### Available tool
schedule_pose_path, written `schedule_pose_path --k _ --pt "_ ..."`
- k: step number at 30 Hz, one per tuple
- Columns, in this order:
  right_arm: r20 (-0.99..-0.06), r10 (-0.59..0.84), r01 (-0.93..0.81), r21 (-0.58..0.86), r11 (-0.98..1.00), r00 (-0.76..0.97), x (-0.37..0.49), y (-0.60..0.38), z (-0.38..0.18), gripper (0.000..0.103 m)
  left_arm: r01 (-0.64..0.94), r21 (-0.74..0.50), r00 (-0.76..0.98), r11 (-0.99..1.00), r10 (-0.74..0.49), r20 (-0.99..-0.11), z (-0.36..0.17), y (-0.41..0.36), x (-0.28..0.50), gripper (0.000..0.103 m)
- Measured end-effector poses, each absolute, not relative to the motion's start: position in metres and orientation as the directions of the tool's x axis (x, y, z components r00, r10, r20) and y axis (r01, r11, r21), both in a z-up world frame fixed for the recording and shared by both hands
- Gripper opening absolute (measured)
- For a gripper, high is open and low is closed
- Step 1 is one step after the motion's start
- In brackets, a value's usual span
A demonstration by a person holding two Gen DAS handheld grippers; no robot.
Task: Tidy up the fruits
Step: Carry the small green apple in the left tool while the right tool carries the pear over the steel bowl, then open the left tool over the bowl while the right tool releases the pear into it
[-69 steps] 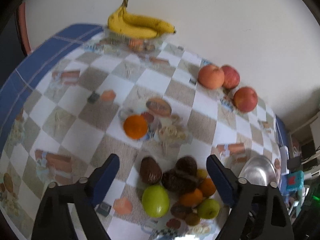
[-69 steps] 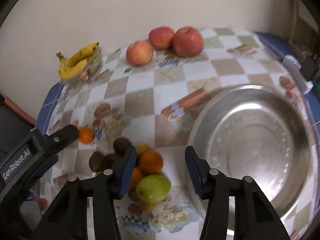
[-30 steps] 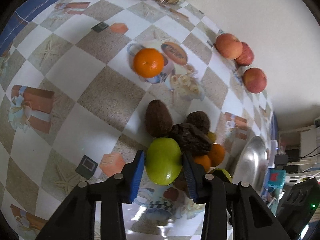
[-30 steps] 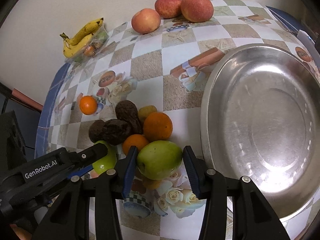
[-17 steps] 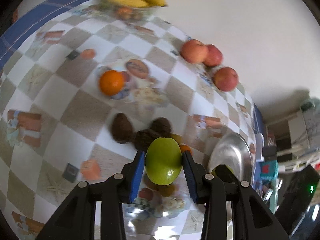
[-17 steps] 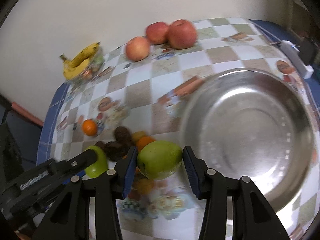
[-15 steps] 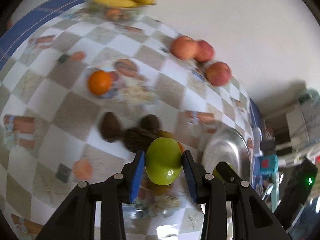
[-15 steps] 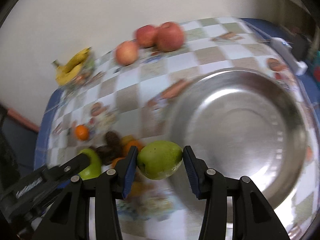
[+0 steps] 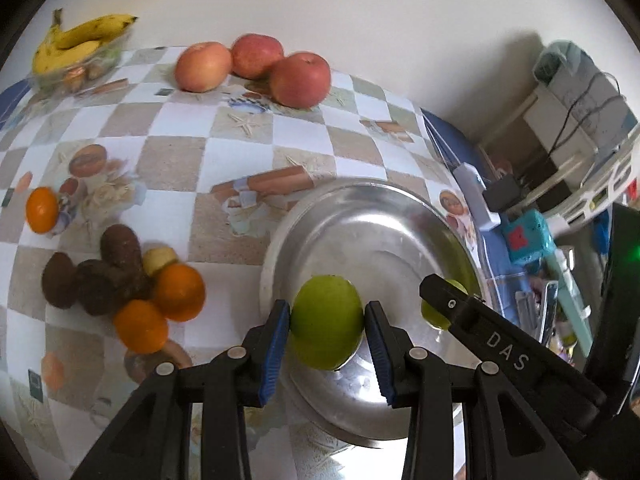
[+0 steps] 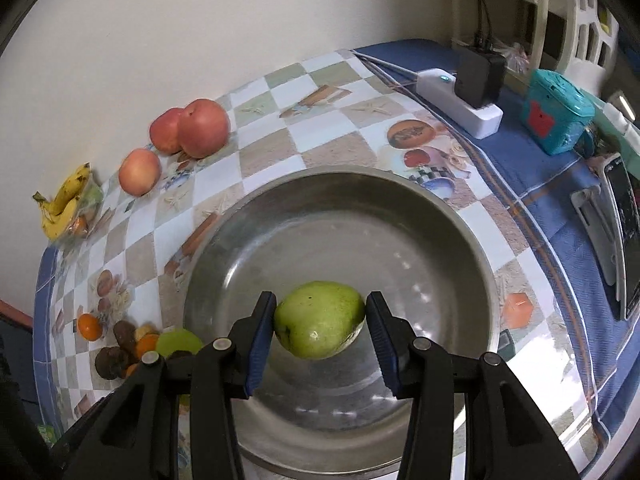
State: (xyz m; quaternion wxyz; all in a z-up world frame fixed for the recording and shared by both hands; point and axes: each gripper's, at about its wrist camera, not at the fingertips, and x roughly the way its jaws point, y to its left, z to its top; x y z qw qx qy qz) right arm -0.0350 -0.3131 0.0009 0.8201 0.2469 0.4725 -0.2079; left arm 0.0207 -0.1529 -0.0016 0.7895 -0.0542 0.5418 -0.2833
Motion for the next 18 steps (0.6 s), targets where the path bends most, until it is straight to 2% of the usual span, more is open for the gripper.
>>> schedule_pose_path --k 18 --pt "-0.908 -0.072 0.613 0.219 0.759 0.413 -0.039 -0.326 -0.029 0.048 0.386 -0.386 0.215 0.838 -0.489 -0.846 -0.026 -0.163 0.024 0.041"
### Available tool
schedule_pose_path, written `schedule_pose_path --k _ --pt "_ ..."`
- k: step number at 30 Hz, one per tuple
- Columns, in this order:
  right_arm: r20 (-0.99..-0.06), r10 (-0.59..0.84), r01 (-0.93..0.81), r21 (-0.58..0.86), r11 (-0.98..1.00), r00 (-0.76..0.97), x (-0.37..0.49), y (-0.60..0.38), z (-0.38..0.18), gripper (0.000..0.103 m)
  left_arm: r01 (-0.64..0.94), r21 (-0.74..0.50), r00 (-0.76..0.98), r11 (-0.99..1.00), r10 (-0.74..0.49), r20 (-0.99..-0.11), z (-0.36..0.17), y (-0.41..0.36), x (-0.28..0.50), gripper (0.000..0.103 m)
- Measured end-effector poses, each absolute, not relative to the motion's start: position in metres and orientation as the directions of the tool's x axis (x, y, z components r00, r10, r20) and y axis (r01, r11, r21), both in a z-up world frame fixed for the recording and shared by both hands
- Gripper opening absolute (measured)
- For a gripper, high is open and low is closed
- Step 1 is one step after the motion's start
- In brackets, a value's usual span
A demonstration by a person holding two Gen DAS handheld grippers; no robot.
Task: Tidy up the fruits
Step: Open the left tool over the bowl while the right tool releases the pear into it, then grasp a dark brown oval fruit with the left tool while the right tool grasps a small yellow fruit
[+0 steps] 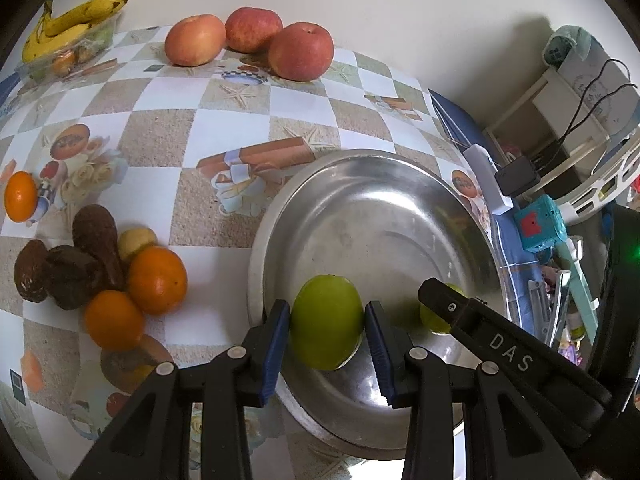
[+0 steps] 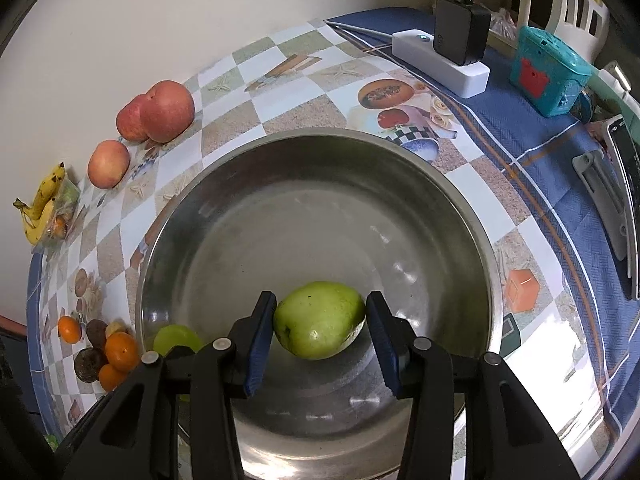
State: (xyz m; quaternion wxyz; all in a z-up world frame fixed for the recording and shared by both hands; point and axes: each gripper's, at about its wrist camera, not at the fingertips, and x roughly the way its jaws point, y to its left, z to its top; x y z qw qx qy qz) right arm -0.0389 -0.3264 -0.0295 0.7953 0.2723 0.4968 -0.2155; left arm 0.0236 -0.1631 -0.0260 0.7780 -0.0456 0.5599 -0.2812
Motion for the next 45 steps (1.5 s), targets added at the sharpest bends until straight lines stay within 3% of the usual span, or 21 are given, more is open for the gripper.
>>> schedule_pose_path --k 15,22,23,25,29,31,33,35,37,39,45 --pt "-0.890 -0.100 0.605 0.215 0.766 0.444 -0.039 -0.323 -0.012 0.050 0.392 -0.408 0.211 0.824 -0.513 -0.832 -0.014 -0.157 0.023 0.043" --pt "-0.879 -0.124 0.589 0.199 0.783 0.461 -0.037 -0.318 -0.003 0.050 0.321 -0.334 0.290 0.886 -0.428 -0.856 -0.002 -0.134 0.032 0.043" --pt "-0.879 -0.126 0.586 0.194 0.786 0.460 -0.036 -0.317 -0.003 0.050 0.302 -0.305 0.311 0.903 -0.396 -0.864 0.000 -0.129 0.033 0.045" --pt "-0.882 -0.125 0.573 0.183 0.799 0.455 -0.034 -0.313 -0.004 0.055 0.250 -0.224 0.355 0.942 -0.304 -0.884 0.002 -0.118 0.036 0.066" --pt "-0.882 -0.121 0.526 0.156 0.836 0.455 -0.027 -0.298 -0.004 0.065 0.155 -0.128 0.395 0.980 -0.180 -0.901 0.002 -0.094 0.043 0.072" --pt "-0.881 -0.125 0.504 0.140 0.852 0.457 -0.024 -0.291 -0.003 0.074 0.115 -0.105 0.404 0.988 -0.143 -0.904 0.001 -0.082 0.046 0.077" --pt "-0.878 -0.130 0.479 0.122 0.870 0.460 -0.022 -0.283 -0.002 0.076 0.076 -0.081 0.415 0.994 -0.106 -0.904 0.002 -0.069 0.049 0.079" --pt "-0.877 -0.124 0.457 0.117 0.882 0.464 -0.020 -0.276 -0.003 0.078 0.054 -0.061 0.427 0.997 -0.079 -0.901 0.004 -0.061 0.050 0.088" --pt "-0.874 -0.119 0.438 0.114 0.892 0.471 -0.019 -0.270 -0.004 0.088 0.031 -0.046 0.441 0.998 -0.055 -0.896 0.005 -0.052 0.053 0.099" --pt "-0.870 -0.123 0.419 0.102 0.902 0.477 -0.018 -0.264 -0.004 0.092 0.013 -0.044 0.449 0.999 -0.046 -0.892 0.007 -0.045 0.055 0.102" --pt "-0.848 -0.098 0.380 0.128 0.916 0.521 -0.015 -0.250 -0.002 0.092 -0.014 -0.023 0.464 1.000 -0.014 -0.886 0.012 -0.026 0.060 0.103"
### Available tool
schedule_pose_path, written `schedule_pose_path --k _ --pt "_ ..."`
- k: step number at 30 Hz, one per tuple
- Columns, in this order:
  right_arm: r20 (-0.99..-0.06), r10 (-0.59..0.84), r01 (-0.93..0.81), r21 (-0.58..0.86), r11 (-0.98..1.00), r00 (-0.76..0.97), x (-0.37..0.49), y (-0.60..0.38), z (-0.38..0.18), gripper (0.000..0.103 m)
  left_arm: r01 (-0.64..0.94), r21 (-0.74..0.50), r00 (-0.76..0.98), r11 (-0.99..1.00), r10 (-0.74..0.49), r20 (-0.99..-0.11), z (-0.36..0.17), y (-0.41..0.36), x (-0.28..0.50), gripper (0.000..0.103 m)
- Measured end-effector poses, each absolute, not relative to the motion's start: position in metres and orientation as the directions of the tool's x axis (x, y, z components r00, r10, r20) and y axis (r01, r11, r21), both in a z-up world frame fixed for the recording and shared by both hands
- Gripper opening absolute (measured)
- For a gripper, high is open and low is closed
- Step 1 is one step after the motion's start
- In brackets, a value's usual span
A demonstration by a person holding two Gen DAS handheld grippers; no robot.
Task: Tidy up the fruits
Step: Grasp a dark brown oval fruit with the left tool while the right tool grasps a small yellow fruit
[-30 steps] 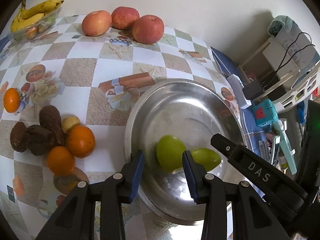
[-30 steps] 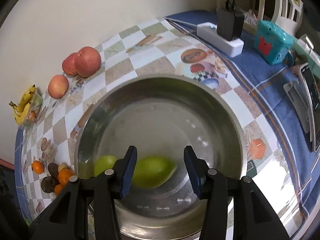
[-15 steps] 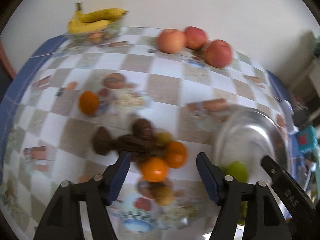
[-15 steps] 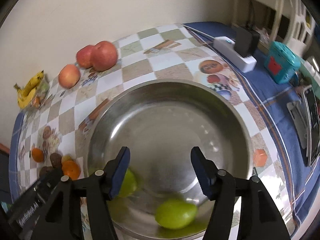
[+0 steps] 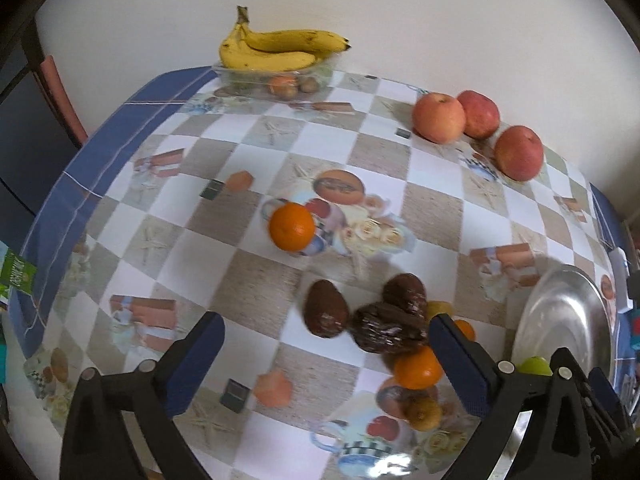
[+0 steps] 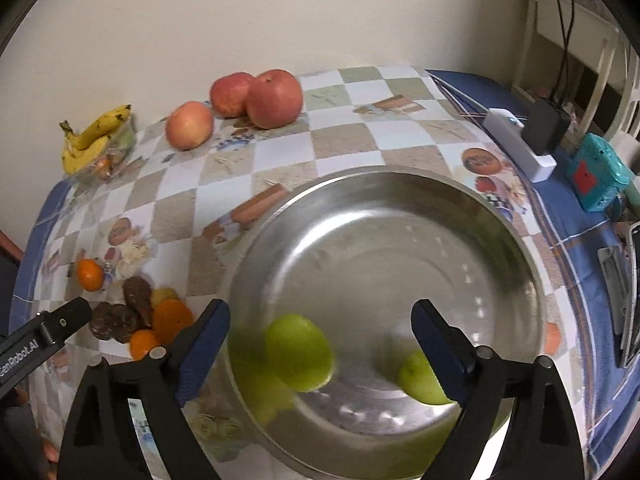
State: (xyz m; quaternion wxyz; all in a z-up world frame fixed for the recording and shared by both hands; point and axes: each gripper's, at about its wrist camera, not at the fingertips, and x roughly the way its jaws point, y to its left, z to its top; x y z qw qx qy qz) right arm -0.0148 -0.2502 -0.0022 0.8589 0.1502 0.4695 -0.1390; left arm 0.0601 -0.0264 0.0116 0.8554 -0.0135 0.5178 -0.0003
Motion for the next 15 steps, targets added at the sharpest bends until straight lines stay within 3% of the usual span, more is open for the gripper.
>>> schedule_pose_path --k 6,11,15 --pt "-0.825 -0.088 0.331 0.123 0.936 0.558 -0.013 -0.234 0.004 0.092 -0.024 -0.065 0.522 0.998 -0.043 -0.852 0.021 -0.007 0.062 0.103" --pt "-0.814 0.016 0.254 0.200 0.946 0.581 -0.009 -0.219 0.010 0.092 -0.024 -0.137 0.526 0.990 -0.104 -0.844 0.024 0.007 0.067 0.103" --pt "-0.821 0.016 0.210 0.165 0.964 0.570 -0.004 -0.199 0.012 0.092 0.001 -0.195 0.499 0.981 -0.169 -0.850 0.027 0.014 0.070 0.103"
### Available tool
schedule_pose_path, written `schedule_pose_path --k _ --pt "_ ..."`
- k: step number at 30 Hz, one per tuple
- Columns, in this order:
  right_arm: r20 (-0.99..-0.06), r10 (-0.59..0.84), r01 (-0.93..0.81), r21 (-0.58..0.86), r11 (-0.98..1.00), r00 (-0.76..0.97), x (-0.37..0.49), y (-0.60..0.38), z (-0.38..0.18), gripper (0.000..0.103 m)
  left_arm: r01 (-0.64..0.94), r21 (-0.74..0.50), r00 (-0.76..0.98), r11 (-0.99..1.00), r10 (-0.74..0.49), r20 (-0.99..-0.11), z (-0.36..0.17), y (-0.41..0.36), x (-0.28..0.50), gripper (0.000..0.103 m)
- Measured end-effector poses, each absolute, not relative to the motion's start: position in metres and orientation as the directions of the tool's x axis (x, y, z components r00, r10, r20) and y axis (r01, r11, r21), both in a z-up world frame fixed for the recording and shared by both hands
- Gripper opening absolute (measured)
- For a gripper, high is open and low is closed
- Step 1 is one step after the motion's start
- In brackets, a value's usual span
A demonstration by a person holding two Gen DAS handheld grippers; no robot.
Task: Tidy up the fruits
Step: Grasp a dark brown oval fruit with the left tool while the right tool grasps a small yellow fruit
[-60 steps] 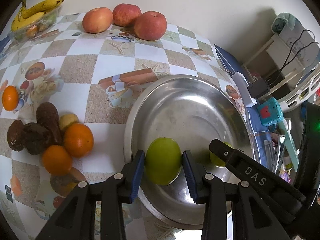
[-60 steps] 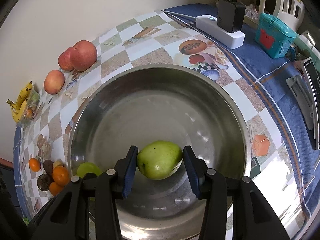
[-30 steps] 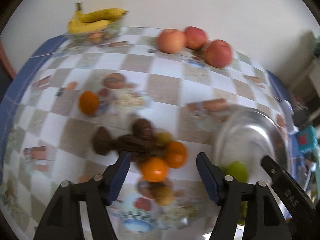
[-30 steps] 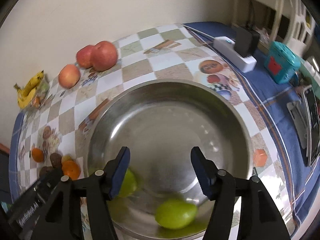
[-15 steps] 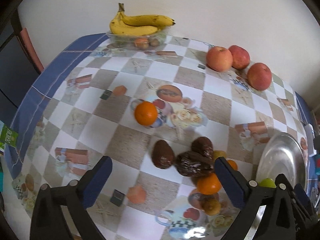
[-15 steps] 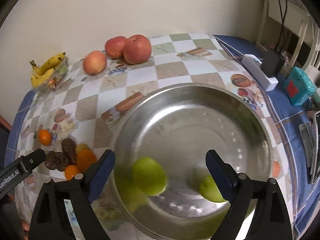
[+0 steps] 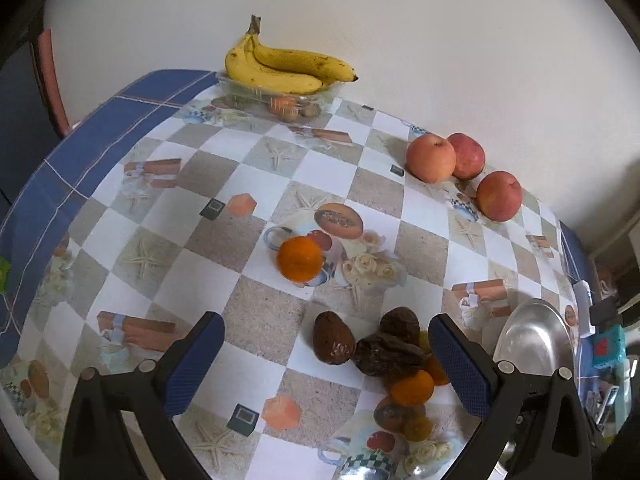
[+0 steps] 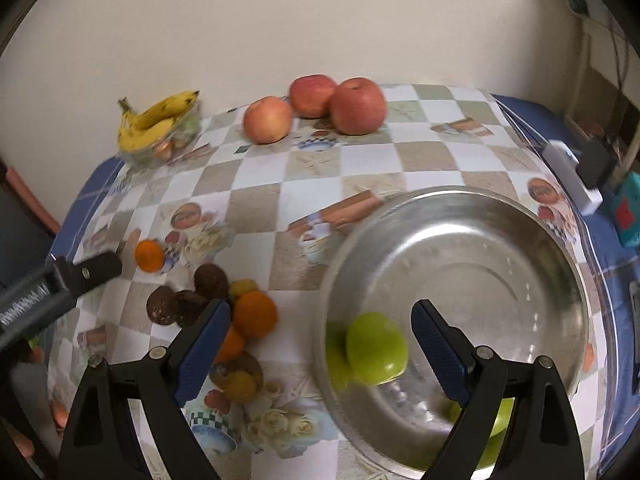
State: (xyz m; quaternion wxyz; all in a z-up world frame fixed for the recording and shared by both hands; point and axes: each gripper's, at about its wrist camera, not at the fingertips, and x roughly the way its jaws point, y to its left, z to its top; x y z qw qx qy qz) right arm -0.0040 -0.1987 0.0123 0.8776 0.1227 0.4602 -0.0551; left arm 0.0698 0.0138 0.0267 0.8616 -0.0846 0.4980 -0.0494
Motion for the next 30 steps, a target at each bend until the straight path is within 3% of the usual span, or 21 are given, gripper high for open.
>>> schedule_pose_path --k 8,11,18,22,26,30 --pt "-0.798 0.084 0.140 0.207 0.968 0.597 -0.002 -0.175 0.024 0.092 -0.018 -0.231 0.471 0.973 -0.196 -0.860 0.019 0.026 0.075 0.102" --pt "-0.804 0.117 0.111 0.221 0.969 0.583 0.000 -0.166 0.022 0.085 -0.009 -0.237 0.457 0.972 -0.207 -0.865 0.013 0.023 0.077 0.101" --pt "-0.852 0.154 0.046 0.203 0.978 0.501 0.005 -0.144 -0.001 0.056 -0.035 -0.297 0.372 0.954 -0.263 -0.890 -0.017 0.022 0.084 0.075" --pt "-0.886 0.150 0.046 0.189 0.981 0.438 0.007 -0.140 -0.019 0.049 -0.079 -0.350 0.318 0.933 -0.309 -0.896 -0.035 0.023 0.086 0.056" --pt "-0.909 0.148 0.047 0.180 0.983 0.390 0.007 -0.138 -0.033 0.045 -0.088 -0.347 0.315 0.934 -0.305 -0.899 -0.041 0.021 0.087 0.052" --pt "-0.919 0.140 0.044 0.167 0.985 0.368 0.007 -0.138 -0.039 0.037 -0.092 -0.391 0.304 0.916 -0.348 -0.887 -0.045 0.021 0.089 0.040"
